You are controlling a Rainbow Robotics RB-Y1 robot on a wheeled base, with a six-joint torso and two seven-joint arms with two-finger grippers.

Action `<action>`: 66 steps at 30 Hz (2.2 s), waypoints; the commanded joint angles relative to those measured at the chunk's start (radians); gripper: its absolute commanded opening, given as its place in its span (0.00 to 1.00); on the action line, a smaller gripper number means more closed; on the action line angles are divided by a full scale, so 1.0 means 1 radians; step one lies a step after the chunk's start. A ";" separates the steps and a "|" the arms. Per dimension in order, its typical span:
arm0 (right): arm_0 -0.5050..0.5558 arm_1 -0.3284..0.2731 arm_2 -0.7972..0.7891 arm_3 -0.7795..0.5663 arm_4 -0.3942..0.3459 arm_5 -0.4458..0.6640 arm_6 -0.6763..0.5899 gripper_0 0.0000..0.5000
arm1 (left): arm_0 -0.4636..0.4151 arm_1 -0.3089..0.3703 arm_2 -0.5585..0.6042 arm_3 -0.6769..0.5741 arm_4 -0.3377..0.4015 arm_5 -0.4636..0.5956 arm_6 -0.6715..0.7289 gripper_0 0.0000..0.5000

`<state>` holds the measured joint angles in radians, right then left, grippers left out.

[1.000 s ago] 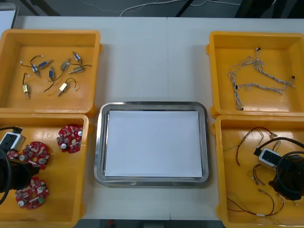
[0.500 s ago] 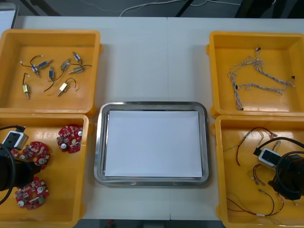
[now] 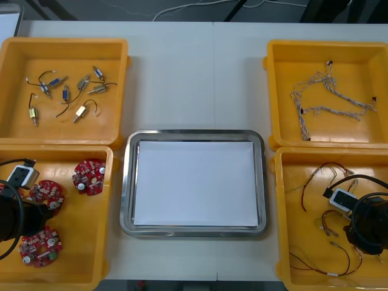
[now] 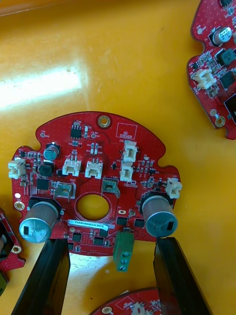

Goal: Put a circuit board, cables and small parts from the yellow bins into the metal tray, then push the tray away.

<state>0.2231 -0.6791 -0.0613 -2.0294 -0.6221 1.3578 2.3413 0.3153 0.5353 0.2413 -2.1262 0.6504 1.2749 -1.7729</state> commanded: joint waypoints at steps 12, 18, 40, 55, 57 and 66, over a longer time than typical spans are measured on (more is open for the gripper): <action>-0.018 0.026 -0.005 -0.012 -0.018 -0.016 0.039 0.00 | -0.030 -0.001 -0.030 0.012 -0.024 -0.009 -0.103 1.00; -0.034 0.026 -0.057 -0.071 -0.030 0.057 0.046 0.00 | -0.024 -0.003 -0.028 0.012 -0.026 -0.009 -0.103 1.00; -0.119 0.059 -0.364 -0.296 -0.308 0.478 -0.005 0.00 | -0.021 -0.003 -0.040 0.022 -0.040 -0.016 -0.102 0.69; -0.245 0.061 -0.397 -0.399 -0.355 0.562 -0.332 0.00 | -0.024 -0.001 -0.046 0.032 -0.049 -0.023 -0.100 0.00; -0.249 0.050 -0.390 -0.419 -0.355 0.562 -0.390 0.00 | -0.025 -0.001 -0.046 0.031 -0.043 -0.022 -0.097 0.00; -0.298 -0.007 -0.305 -0.442 -0.329 0.562 -0.617 0.00 | -0.056 0.006 -0.011 -0.020 -0.008 0.034 -0.079 0.00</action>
<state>-0.0336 -0.6315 -0.4184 -2.4367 -0.9658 1.9160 1.8116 0.2897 0.5353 0.2118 -2.0983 0.6213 1.2699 -1.7729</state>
